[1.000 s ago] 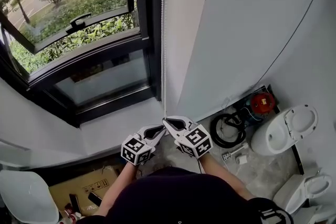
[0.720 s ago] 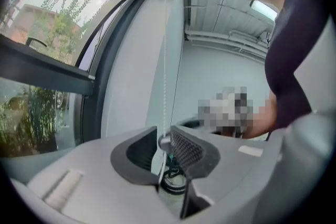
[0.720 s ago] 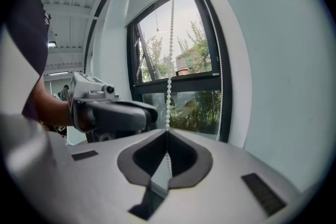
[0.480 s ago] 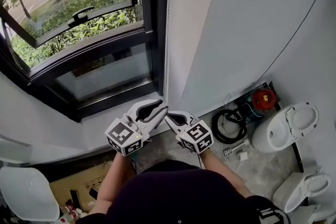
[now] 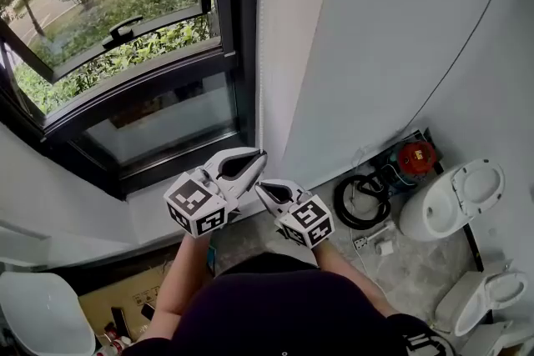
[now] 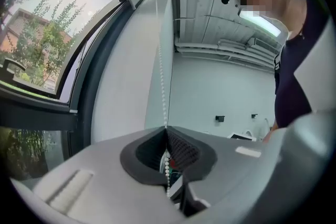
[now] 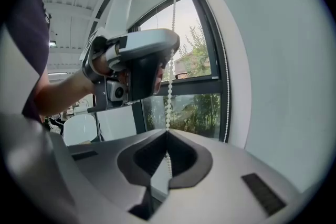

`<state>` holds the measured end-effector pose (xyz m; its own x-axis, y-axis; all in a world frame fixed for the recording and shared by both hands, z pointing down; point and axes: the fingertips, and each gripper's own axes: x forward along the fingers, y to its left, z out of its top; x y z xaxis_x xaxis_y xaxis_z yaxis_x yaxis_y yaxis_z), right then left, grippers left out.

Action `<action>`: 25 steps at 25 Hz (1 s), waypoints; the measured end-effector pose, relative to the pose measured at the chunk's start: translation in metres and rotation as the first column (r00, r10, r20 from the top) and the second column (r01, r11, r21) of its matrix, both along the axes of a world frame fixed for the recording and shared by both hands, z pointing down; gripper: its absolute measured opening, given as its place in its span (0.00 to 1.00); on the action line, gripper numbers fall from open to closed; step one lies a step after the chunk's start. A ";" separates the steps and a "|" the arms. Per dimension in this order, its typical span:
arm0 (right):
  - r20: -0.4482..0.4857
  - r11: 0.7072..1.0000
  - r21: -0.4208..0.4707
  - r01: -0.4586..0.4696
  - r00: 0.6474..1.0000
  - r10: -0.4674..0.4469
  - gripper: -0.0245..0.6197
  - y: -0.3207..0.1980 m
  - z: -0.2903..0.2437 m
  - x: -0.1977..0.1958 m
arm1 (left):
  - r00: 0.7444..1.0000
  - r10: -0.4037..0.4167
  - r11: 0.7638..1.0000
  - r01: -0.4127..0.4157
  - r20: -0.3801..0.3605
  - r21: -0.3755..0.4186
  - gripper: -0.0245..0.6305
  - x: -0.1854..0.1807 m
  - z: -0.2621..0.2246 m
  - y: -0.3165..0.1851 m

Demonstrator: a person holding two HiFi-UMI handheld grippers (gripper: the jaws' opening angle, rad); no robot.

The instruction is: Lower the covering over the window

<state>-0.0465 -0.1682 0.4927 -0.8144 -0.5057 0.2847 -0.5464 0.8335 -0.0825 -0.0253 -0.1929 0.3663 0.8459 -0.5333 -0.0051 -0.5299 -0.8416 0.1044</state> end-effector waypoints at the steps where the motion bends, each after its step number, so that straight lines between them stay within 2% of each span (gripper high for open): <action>1: 0.001 1.000 0.001 -0.001 1.000 0.001 0.06 -0.001 0.000 0.000 | 1.000 0.000 1.000 0.000 -0.014 -0.013 0.06 -0.001 0.000 0.000; 5: -0.006 1.000 -0.015 -0.004 1.000 0.004 0.06 -0.005 0.004 0.002 | 0.999 -0.022 0.999 0.020 -0.044 -0.045 0.06 -0.007 0.004 -0.001; 8: -0.062 1.000 -0.022 0.009 0.998 -0.011 0.06 -0.005 0.020 0.001 | 0.999 -0.033 0.998 0.033 -0.003 -0.062 0.06 -0.007 0.020 -0.002; 13: -0.106 0.996 -0.093 0.016 0.994 -0.026 0.06 -0.001 0.053 0.002 | 1.000 -0.022 0.990 0.023 0.009 -0.138 0.06 -0.001 0.054 0.004; 19: -0.165 0.984 -0.179 0.021 0.985 -0.051 0.06 0.006 0.084 0.009 | 1.000 -0.011 0.973 0.008 -0.013 -0.233 0.06 0.004 0.087 0.009; 25: -0.201 0.975 -0.222 0.014 0.978 -0.060 0.06 0.010 0.101 0.014 | 1.000 -0.007 0.963 0.003 -0.012 -0.270 0.06 0.007 0.105 0.013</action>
